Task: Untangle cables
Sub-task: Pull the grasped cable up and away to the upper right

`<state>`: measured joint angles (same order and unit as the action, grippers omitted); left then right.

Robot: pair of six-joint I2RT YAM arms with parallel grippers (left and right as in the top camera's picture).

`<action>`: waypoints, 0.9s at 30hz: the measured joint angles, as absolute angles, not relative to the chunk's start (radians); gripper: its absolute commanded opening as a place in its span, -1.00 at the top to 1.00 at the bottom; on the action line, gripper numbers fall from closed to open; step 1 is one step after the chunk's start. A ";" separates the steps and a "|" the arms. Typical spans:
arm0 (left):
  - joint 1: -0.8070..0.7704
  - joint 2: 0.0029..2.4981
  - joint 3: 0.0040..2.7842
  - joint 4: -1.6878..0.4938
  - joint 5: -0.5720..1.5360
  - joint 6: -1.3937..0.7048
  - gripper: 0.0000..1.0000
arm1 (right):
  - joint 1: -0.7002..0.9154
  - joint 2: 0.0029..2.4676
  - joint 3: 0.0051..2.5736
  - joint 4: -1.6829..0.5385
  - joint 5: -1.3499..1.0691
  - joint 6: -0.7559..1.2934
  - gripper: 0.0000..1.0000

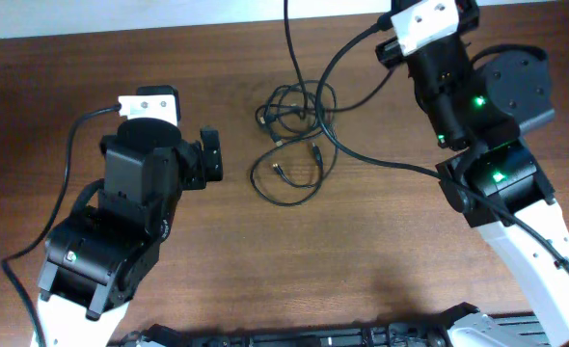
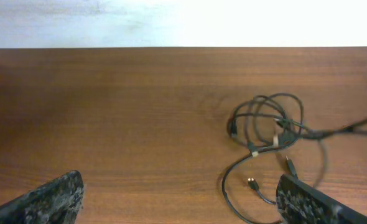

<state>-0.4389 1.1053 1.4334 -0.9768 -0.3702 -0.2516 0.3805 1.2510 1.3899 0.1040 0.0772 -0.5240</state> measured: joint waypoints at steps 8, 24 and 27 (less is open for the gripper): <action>-0.439 1.105 1.433 -0.978 -0.370 -0.252 -0.98 | 0.381 1.251 1.391 -0.107 0.084 -0.524 0.92; -0.439 1.105 1.433 -0.977 -0.370 -0.252 -0.98 | 0.214 1.251 1.391 -0.108 0.680 -0.526 0.92; -0.439 1.105 1.433 -0.977 -0.370 -0.252 -0.98 | 0.100 1.251 1.391 -0.119 0.718 -0.526 0.92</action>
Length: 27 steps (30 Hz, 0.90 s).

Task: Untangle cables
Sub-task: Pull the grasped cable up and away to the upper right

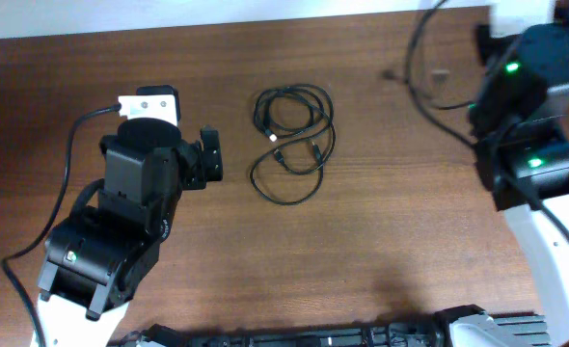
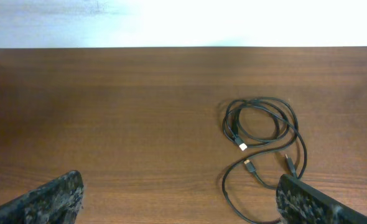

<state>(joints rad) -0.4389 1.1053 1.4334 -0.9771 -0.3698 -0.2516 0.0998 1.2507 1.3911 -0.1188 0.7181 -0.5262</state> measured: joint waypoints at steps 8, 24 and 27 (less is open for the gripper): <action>-0.439 1.105 1.434 -0.977 -0.370 -0.252 -0.98 | -0.185 1.251 1.391 -0.124 0.753 -0.525 0.92; -0.439 1.105 1.433 -0.977 -0.370 -0.252 -0.98 | -0.730 1.251 1.391 -0.333 0.635 -0.134 0.92; -0.439 1.105 1.433 -0.977 -0.370 -0.252 -0.98 | -0.836 1.256 1.391 -0.334 0.505 -0.060 0.92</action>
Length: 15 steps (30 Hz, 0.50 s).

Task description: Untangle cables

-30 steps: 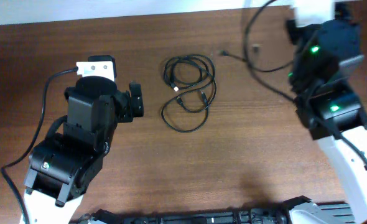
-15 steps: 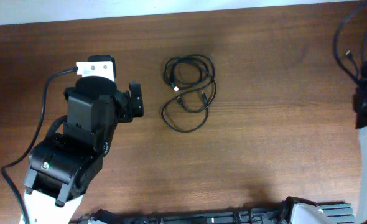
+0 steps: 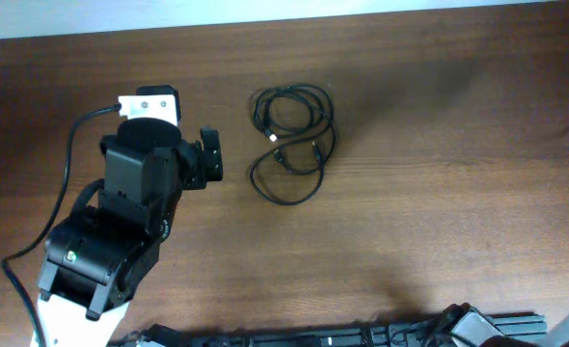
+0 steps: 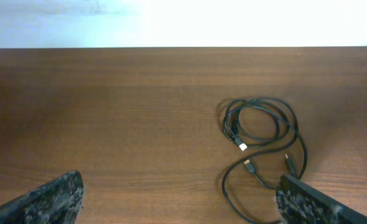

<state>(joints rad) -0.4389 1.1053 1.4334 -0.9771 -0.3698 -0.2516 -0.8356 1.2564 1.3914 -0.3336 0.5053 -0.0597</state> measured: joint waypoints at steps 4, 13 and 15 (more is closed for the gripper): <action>-0.439 1.105 1.434 -0.977 -0.370 -0.252 -0.98 | -0.925 1.283 1.391 -0.340 0.382 -0.018 0.92; -0.439 1.105 1.433 -0.977 -0.370 -0.252 -0.98 | -0.973 1.414 1.391 -0.433 0.242 0.004 0.92; -0.439 1.105 1.434 -0.977 -0.370 -0.252 -0.98 | -0.973 1.445 1.391 -0.450 0.236 0.005 0.92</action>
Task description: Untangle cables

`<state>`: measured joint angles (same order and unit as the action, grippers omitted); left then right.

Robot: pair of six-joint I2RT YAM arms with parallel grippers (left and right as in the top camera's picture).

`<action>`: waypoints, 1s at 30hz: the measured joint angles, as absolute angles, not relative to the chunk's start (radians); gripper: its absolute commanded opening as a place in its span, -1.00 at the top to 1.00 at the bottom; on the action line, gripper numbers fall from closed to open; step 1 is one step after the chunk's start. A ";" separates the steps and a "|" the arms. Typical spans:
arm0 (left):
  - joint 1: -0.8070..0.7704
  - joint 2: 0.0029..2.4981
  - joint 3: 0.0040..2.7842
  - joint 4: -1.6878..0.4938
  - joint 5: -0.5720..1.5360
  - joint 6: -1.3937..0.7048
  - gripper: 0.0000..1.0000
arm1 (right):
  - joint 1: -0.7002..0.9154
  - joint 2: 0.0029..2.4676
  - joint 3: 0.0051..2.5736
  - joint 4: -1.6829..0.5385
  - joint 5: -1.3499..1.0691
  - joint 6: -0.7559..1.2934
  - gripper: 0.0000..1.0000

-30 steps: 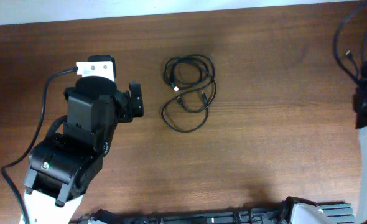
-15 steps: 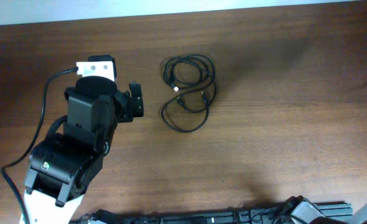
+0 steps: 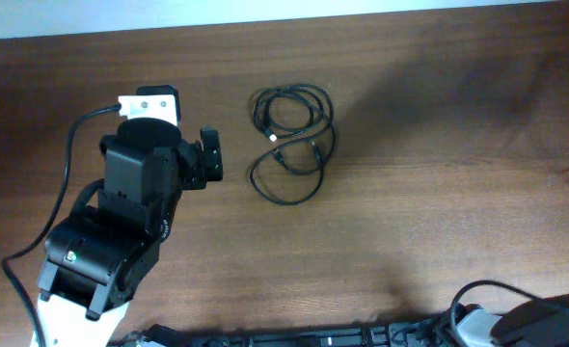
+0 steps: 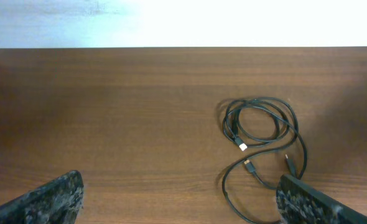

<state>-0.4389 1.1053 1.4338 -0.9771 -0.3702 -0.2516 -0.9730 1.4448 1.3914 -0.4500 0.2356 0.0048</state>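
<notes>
A black cable (image 3: 332, 123) lies in loose loops on the brown table (image 3: 429, 222), its plug ends inside the loops. In the left wrist view the same cable (image 4: 261, 99) lies ahead and to the right. My left gripper (image 3: 207, 157) sits just left of the loops, open and empty (image 4: 177, 200); its right finger (image 4: 308, 202) covers the edge of the lowest loop. My right gripper is out of view. A small dark cable end shows at the right edge.
The right arm's base (image 3: 545, 323) with a black lead shows at the bottom right corner. The table's far edge meets a white wall (image 4: 183, 22). A dark rail (image 3: 294, 337) runs along the front edge.
The left arm and the looped cable have not moved. The right arm's base now shows at the bottom right corner, and a small cable end has appeared at the right edge.
First the right arm hung over the back right, with a long black cable running across the tangle. Then it was at the far right with that cable off the pile. After that it was out of view. One looped cable has stayed beside the still left gripper.
</notes>
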 measured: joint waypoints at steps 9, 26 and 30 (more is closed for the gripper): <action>-0.439 1.105 1.433 -0.977 -0.370 -0.252 -0.98 | -0.974 1.615 1.391 -0.487 0.218 0.053 0.85; -0.439 1.105 1.433 -0.977 -0.370 -0.252 -0.98 | -1.007 1.690 1.391 -0.524 0.057 0.160 -0.98; -0.439 1.105 1.433 -0.977 -0.370 -0.252 -0.98 | -1.007 1.690 1.391 -0.523 -0.182 0.094 -0.98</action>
<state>-0.4389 1.1053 1.4334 -0.9771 -0.3698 -0.2516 -1.0065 1.6897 1.3914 -0.5232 -0.1822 0.0940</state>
